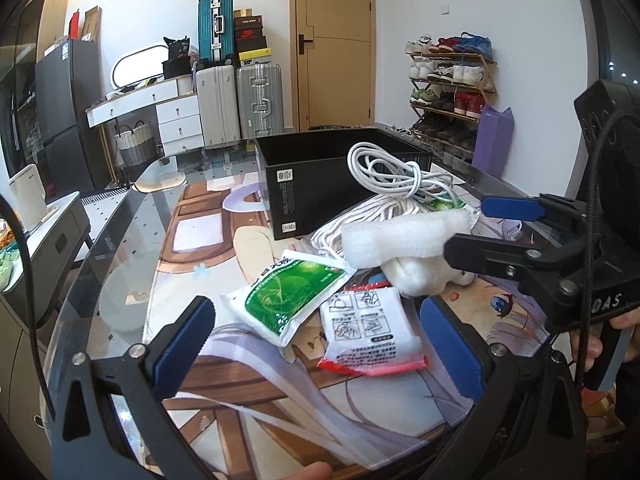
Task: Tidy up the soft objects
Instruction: 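Grasp the white foam with the right tool while the left grasps the tissue pack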
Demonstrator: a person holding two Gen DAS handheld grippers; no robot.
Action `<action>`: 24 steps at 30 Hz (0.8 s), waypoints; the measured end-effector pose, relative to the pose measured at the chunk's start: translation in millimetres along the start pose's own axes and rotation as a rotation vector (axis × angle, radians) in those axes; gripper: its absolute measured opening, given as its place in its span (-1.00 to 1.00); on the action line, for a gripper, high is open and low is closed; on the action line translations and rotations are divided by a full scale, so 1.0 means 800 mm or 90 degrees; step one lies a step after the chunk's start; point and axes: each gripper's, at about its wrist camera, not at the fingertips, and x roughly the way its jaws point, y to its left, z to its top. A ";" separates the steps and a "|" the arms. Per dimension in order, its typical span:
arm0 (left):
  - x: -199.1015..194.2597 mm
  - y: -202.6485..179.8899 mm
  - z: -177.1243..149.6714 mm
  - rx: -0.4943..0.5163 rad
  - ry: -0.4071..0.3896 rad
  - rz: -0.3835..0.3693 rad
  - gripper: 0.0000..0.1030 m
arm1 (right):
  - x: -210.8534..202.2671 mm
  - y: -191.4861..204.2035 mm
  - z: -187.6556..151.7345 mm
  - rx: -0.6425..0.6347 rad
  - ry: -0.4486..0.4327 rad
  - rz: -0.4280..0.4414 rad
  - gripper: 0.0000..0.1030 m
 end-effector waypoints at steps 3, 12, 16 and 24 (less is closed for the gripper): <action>0.000 0.000 -0.001 0.003 0.001 -0.001 1.00 | 0.007 0.005 0.004 0.004 0.005 0.005 0.85; 0.002 -0.005 -0.004 0.010 0.011 -0.020 1.00 | 0.022 0.011 0.009 -0.001 0.025 0.025 0.28; 0.002 -0.006 -0.003 0.004 0.015 -0.038 0.99 | 0.012 0.005 0.006 -0.005 0.014 0.026 0.03; 0.005 -0.015 -0.005 0.003 0.025 -0.070 0.74 | -0.030 -0.018 -0.011 0.019 -0.042 0.015 0.01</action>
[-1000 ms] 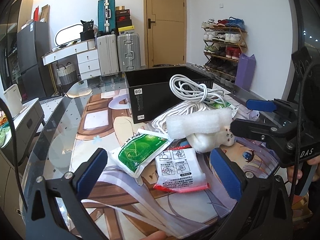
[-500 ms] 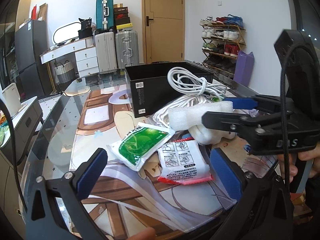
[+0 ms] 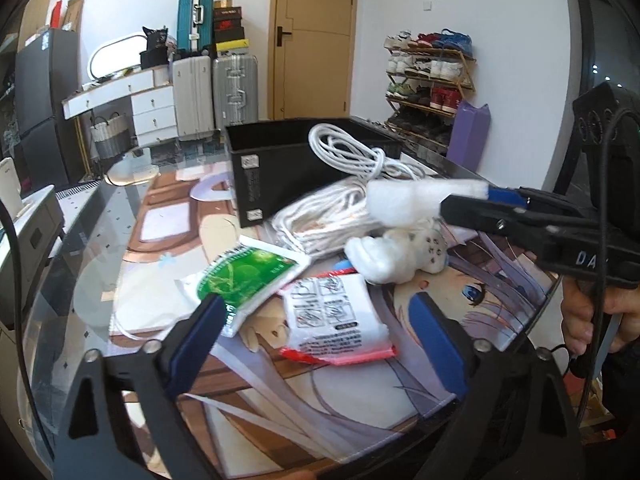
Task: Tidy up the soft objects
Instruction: 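Grasp the white foam with the right tool while the left grasps the tissue pack, then carry the foam with the right tool while the left carries the tissue pack over the box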
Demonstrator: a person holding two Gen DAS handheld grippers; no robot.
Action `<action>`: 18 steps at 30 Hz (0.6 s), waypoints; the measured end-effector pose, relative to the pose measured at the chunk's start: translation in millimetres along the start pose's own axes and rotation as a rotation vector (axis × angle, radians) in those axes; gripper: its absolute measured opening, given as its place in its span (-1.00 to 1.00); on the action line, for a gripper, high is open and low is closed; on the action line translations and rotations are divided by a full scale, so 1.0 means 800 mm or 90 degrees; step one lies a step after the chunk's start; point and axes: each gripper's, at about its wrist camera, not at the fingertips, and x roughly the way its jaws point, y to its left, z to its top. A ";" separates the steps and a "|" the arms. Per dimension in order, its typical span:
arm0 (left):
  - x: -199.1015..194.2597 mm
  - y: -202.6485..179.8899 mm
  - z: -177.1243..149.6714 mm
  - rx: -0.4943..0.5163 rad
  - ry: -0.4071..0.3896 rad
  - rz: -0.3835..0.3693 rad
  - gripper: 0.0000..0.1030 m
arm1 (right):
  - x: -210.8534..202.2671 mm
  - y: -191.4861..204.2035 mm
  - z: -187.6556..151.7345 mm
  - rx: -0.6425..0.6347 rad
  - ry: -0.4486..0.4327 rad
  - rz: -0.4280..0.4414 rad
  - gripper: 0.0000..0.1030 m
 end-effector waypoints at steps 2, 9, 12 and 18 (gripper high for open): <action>0.003 -0.004 -0.002 0.004 0.008 -0.007 0.51 | -0.009 -0.004 -0.004 0.004 -0.010 -0.003 0.01; 0.013 -0.015 -0.006 0.024 0.028 -0.013 0.08 | -0.016 -0.013 -0.005 0.011 -0.015 -0.007 0.01; 0.014 -0.016 -0.006 0.027 0.035 -0.013 0.02 | -0.017 -0.014 -0.005 0.014 -0.017 -0.006 0.01; 0.011 -0.014 -0.005 0.024 0.034 -0.012 -0.13 | -0.019 -0.013 -0.005 0.010 -0.025 -0.007 0.01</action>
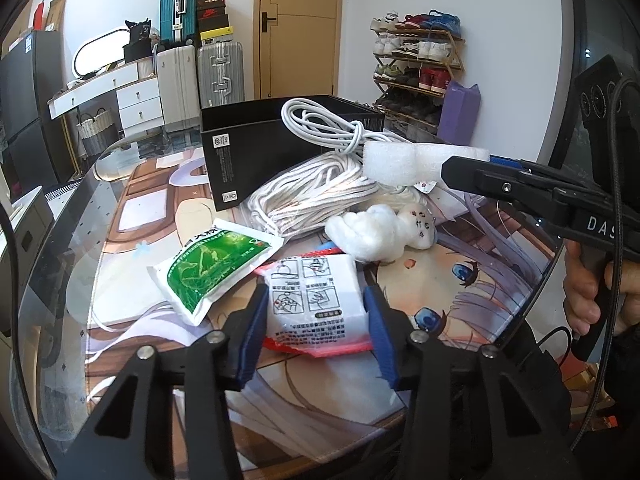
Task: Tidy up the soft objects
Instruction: 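Carry the foam with the right tool while the left carries the tissue pack over the box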
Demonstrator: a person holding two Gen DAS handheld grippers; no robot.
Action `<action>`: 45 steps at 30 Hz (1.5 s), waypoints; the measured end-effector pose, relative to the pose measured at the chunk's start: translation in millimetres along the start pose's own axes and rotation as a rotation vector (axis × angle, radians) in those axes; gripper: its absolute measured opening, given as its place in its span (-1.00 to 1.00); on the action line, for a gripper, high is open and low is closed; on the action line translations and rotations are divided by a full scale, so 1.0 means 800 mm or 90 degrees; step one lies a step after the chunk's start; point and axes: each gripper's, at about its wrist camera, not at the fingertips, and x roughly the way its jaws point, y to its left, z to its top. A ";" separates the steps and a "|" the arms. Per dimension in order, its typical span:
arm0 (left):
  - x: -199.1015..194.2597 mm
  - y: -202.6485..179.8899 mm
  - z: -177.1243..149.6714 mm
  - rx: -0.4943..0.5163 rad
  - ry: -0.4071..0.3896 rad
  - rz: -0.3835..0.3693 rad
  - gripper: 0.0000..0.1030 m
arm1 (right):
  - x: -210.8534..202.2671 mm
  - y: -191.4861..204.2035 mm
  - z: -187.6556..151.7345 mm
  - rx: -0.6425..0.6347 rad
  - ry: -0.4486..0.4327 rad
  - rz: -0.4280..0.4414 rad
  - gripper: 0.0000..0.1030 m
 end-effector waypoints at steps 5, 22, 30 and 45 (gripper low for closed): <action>-0.007 0.002 -0.002 -0.001 -0.009 -0.002 -0.16 | -0.004 -0.001 0.003 0.001 -0.012 -0.002 0.01; -0.041 0.002 0.015 -0.014 -0.052 -0.016 -0.17 | -0.025 -0.009 0.018 0.006 -0.051 -0.023 0.01; -0.052 0.005 0.034 -0.018 -0.078 -0.012 -0.17 | -0.029 -0.013 0.029 0.007 -0.065 -0.032 0.01; -0.043 0.001 0.053 0.005 -0.067 0.007 -0.17 | -0.036 -0.022 0.042 0.010 -0.082 -0.042 0.01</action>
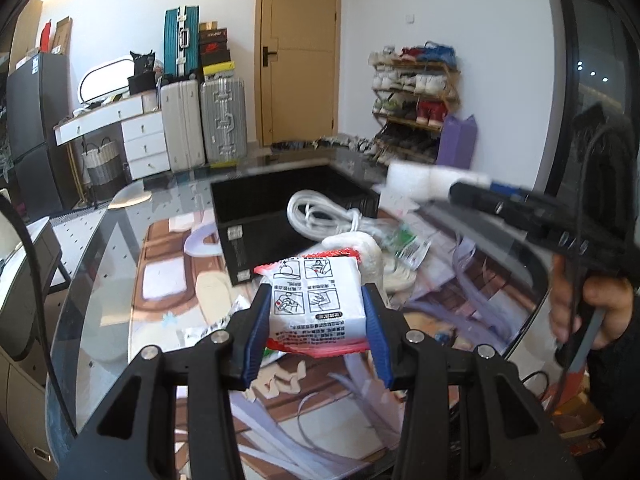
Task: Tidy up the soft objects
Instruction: 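Carry the foam with the right tool while the left carries the tissue pack over the box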
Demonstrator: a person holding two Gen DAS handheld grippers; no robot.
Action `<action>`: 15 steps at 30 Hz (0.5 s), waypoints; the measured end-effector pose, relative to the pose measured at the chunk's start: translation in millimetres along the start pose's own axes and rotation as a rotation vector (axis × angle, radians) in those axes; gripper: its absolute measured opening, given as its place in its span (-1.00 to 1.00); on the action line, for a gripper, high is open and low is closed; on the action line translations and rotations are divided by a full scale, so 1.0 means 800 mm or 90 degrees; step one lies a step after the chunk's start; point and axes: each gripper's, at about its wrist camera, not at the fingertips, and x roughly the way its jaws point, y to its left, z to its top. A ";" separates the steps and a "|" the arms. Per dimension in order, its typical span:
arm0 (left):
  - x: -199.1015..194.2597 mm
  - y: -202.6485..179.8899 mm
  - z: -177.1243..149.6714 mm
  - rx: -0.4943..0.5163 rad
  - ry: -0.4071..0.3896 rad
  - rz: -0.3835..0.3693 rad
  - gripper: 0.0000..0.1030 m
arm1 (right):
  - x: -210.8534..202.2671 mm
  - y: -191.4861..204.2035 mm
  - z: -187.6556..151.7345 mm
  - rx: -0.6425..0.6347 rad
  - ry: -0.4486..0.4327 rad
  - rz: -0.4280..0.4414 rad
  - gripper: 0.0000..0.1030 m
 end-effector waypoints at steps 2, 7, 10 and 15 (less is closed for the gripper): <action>0.005 0.005 -0.008 -0.004 0.014 0.011 -0.17 | -0.002 0.001 -0.001 -0.002 -0.001 0.000 0.01; 0.014 0.022 -0.027 -0.012 0.044 0.063 -0.17 | -0.002 -0.003 -0.002 0.000 0.001 0.000 0.01; 0.009 0.027 -0.029 -0.003 0.031 0.102 -0.17 | -0.001 -0.003 -0.002 0.001 0.003 -0.002 0.01; -0.004 0.034 -0.014 -0.021 -0.003 0.085 -0.17 | -0.001 -0.003 -0.002 0.001 0.003 -0.002 0.01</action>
